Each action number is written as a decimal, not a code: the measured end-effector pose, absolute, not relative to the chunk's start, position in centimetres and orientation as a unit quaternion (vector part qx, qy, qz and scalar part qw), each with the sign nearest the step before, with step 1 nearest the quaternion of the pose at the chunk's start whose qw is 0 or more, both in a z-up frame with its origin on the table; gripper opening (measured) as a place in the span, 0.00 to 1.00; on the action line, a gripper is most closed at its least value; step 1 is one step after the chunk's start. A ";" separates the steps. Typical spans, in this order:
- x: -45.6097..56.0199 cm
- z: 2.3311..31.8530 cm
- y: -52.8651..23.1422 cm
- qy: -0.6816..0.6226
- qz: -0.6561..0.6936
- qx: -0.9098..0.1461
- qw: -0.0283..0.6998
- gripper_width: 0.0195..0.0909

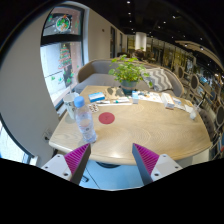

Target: Pour water

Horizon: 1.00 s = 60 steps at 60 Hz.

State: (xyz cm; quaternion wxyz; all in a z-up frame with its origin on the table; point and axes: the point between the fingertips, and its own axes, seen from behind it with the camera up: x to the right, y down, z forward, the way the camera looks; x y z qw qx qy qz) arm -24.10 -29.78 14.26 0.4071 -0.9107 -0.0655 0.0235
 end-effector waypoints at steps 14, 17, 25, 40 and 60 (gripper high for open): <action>-33.6 12.2 -24.6 -0.082 0.059 -0.886 0.453 0.93; -34.5 11.6 -22.9 -0.077 0.062 -0.879 0.467 0.93; -35.8 9.6 -18.9 -0.056 0.063 -0.872 0.483 0.91; -36.3 7.5 -15.9 -0.070 0.047 -0.858 0.507 0.41; -34.8 12.0 -15.5 -0.091 0.008 -0.842 0.531 0.19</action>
